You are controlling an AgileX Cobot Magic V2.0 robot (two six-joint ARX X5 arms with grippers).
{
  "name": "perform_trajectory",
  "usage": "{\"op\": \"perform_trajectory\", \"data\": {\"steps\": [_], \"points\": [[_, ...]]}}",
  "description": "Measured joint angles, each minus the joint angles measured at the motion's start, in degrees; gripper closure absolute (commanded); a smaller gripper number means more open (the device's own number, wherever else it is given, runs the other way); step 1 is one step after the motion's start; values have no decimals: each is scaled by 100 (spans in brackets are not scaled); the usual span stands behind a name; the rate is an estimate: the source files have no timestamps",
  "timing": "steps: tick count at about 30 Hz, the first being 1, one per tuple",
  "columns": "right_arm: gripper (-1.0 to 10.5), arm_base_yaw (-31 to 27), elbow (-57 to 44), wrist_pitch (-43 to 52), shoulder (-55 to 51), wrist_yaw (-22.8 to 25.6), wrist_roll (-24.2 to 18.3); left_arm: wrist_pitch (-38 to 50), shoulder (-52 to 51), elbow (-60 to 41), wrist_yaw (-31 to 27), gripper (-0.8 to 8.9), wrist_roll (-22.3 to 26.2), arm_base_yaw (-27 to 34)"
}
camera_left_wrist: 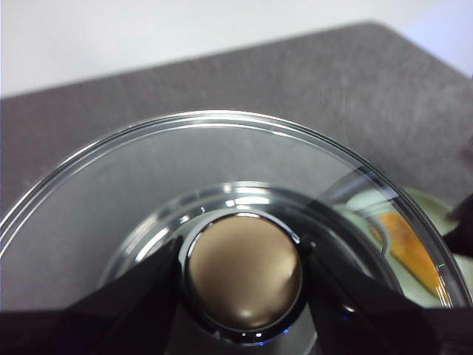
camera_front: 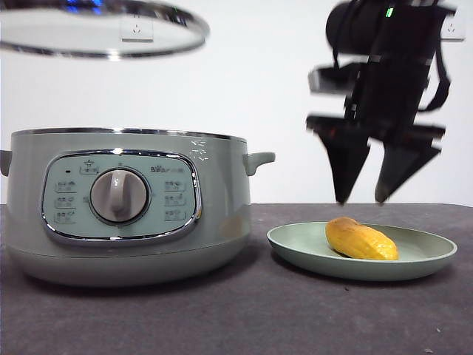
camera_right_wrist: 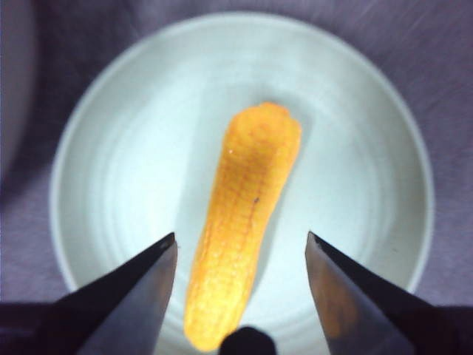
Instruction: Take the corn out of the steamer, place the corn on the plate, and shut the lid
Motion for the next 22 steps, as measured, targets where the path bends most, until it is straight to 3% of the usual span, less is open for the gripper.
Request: {"op": "perform_trajectory", "data": {"steps": [13,22], "points": [[662,-44,0,-96,-1550,13,44,94,1086,0,63,822,-26,-92],[663,-76,0,-278,-2087,15,44,142,1307,0,61,822,-28,-168]]}}
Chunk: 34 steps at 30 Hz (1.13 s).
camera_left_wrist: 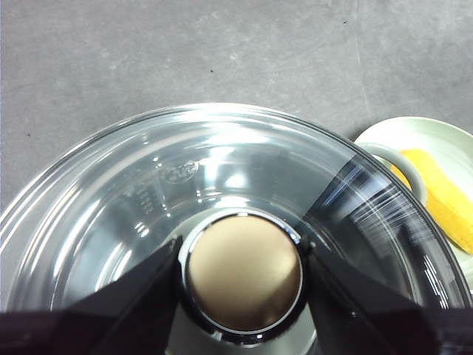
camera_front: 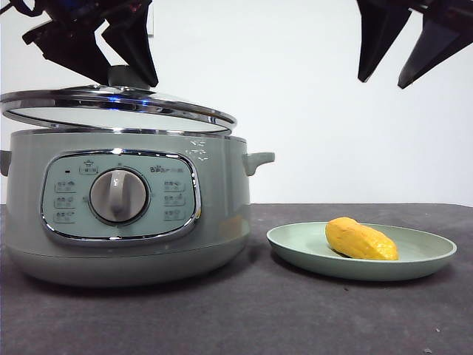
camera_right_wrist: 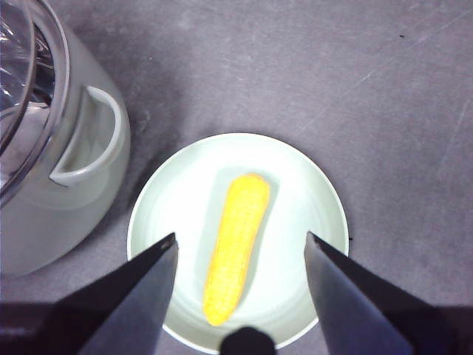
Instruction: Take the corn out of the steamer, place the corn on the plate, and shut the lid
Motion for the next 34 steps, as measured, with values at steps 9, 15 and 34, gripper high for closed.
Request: {"op": "perform_trajectory", "data": {"steps": [9,15,34], "points": [[663,0,0,-122,-15,0,9,48,203,0,0,822,0,-28],[663,0,0,-138,-15,0,20,61,262,0,4,822,0,-55],[663,0,0,-297,-15,0,22,7,472,103,109,774,-33,-52]]}}
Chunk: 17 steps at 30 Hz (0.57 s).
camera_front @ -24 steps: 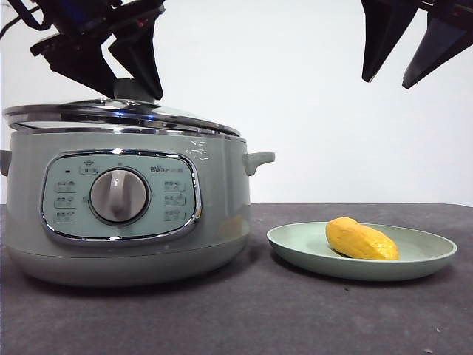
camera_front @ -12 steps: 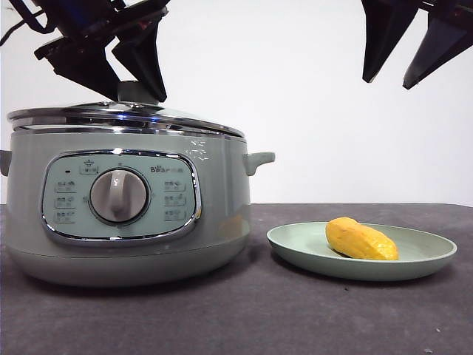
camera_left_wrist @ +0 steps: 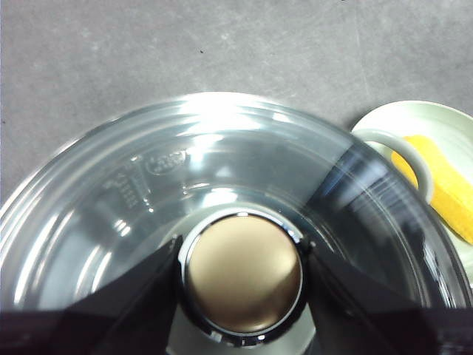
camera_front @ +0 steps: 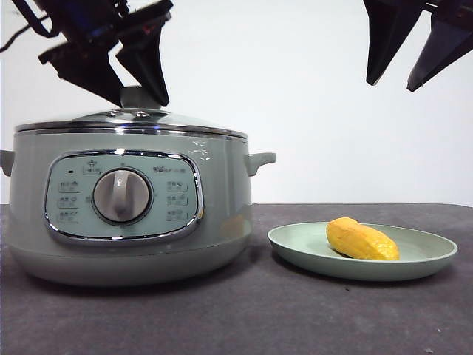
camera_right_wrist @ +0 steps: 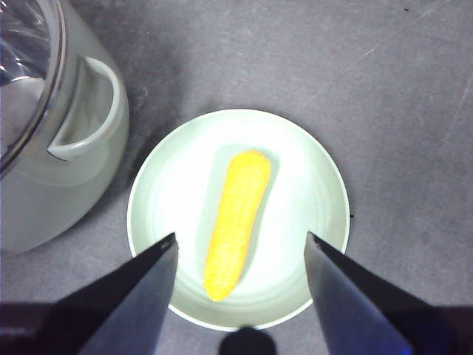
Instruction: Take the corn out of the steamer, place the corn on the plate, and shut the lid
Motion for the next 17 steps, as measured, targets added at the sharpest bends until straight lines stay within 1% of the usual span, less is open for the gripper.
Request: {"op": "perform_trajectory", "data": {"steps": [2,3,4,5,13,17], "points": [[663,0,0,-33,0,-2,0,-28,4,13,4,606,-11,-2],[663,0,0,-59,0,0,0,-35,4,15,11,497,-11,-2],[663,0,0,-76,0,0,0,-39,4,15,15,412,-11,-2],[663,0,0,-90,0,0,-2,-42,4,17,13,377,-11,-2],[663,0,0,-87,0,0,-2,-31,-15,20,13,374,-9,-2],[663,0,0,-87,0,0,0,-157,-227,13,2,374,-11,-2]]}}
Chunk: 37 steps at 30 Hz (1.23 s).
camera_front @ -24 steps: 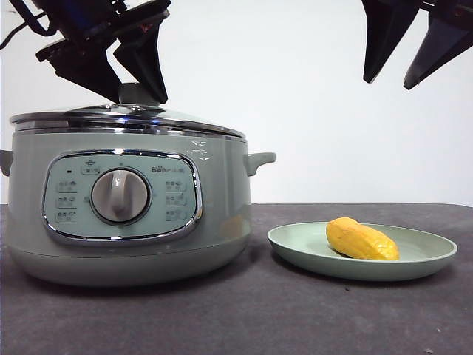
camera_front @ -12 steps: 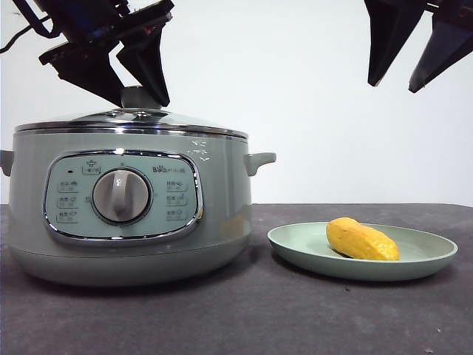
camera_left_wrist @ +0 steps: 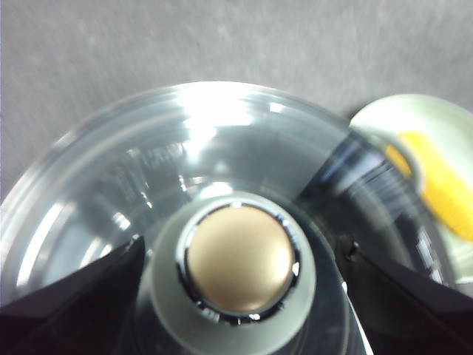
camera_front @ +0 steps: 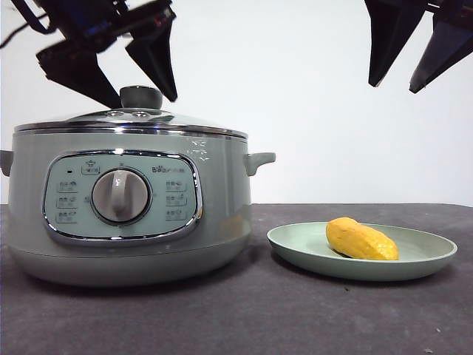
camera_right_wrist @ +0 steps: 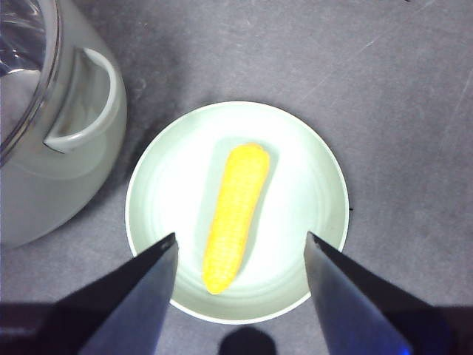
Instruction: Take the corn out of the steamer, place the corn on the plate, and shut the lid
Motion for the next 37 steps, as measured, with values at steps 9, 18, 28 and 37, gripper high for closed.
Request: {"op": "perform_trajectory", "data": {"steps": [9,18,28,37], "points": [[707,2,0,146,-61,-20,0,-428,-1316,188,11,659,2,0],[959,313,-142,778,-999,-17,0,-1147,-2398,164,-570,822,205,-33],[958,682,-3088,2675,-3849,494,7,-260,-4341,-2011,-1045,822,306,-225],[945,682,-3294,2564,-4203,1193,584,-675,-4509,-2232,-1043,817,306,-225]]}}
